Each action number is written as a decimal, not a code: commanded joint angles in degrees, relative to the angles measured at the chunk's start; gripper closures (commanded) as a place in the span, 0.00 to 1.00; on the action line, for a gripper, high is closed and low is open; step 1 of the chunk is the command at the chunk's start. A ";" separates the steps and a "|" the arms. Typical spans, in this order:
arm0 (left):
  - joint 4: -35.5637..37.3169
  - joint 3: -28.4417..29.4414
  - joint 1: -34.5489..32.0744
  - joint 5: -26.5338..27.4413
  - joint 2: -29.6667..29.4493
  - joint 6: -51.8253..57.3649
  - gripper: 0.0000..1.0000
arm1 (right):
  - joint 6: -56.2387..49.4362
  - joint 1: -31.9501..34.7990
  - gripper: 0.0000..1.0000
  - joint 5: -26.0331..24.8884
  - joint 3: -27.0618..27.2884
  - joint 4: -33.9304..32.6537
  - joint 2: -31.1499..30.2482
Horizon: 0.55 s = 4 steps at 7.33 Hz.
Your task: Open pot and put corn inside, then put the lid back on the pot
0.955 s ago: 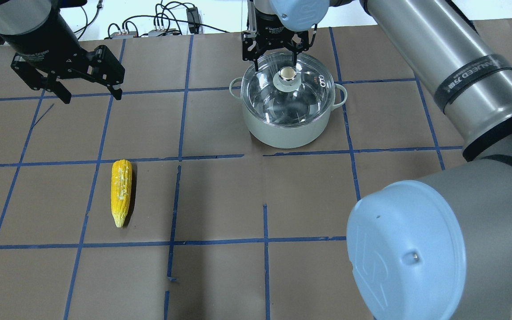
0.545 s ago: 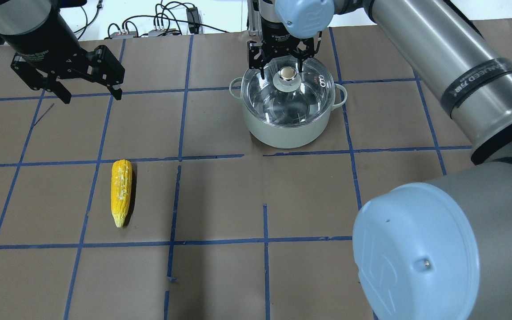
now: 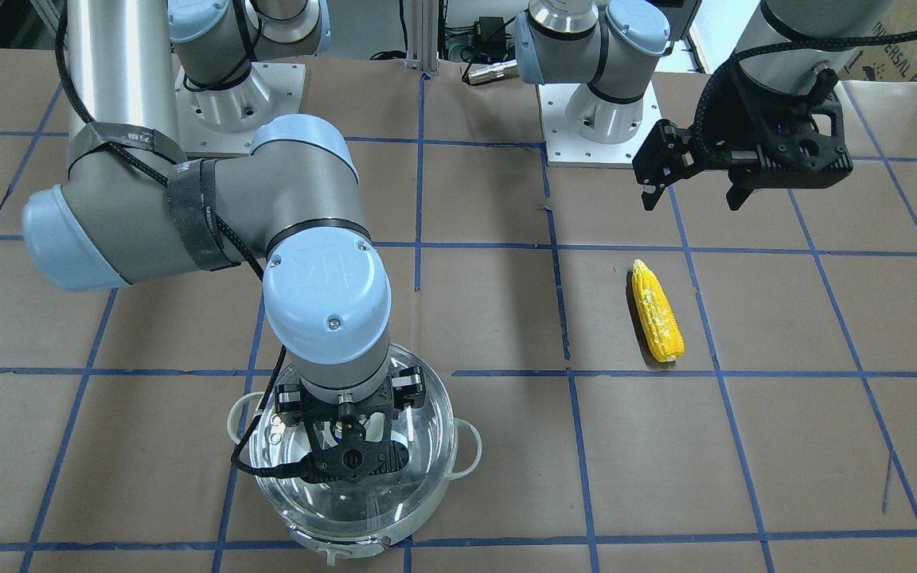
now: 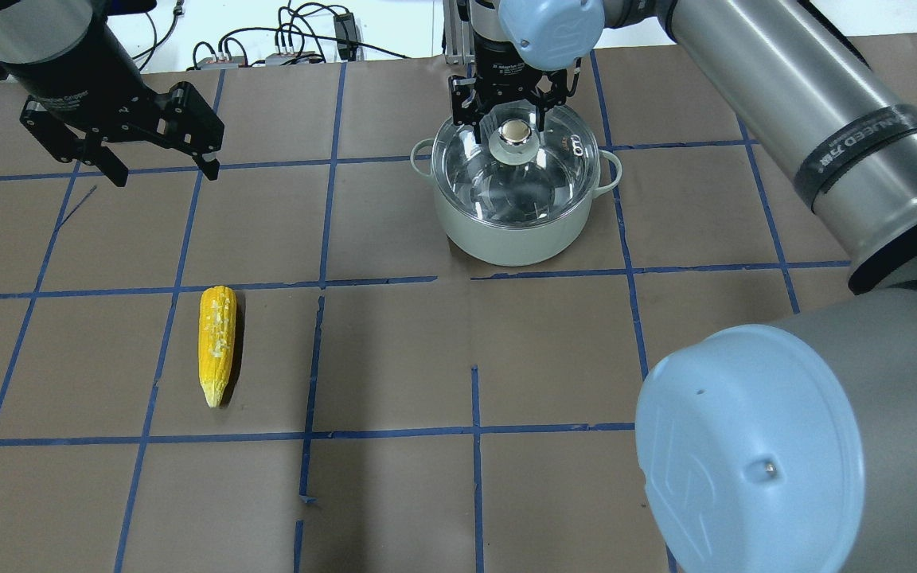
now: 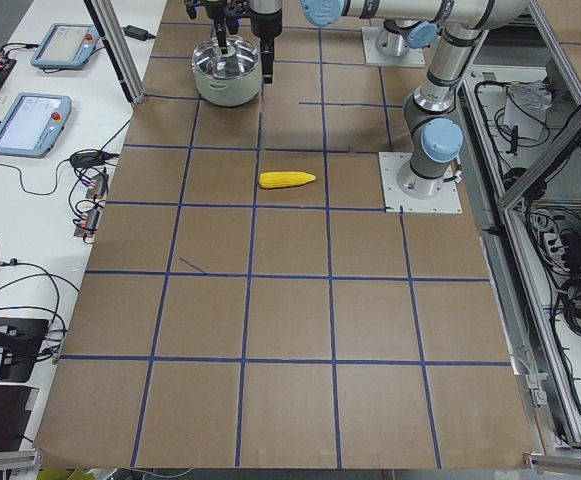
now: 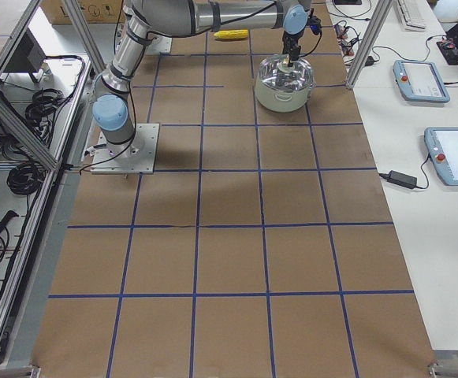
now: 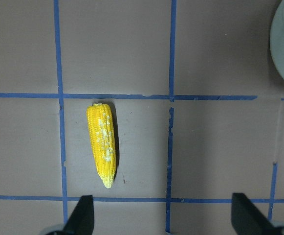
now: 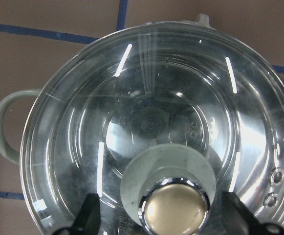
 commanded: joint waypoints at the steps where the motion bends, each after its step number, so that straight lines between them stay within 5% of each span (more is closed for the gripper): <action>1: 0.00 -0.01 -0.06 0.00 -0.01 0.00 0.00 | -0.14 0.05 0.37 -0.06 0.01 -0.28 0.13; 4: 0.00 -0.01 0.03 0.00 -0.01 0.00 0.00 | -2.06 -1.09 0.56 0.03 -0.42 -1.07 -0.13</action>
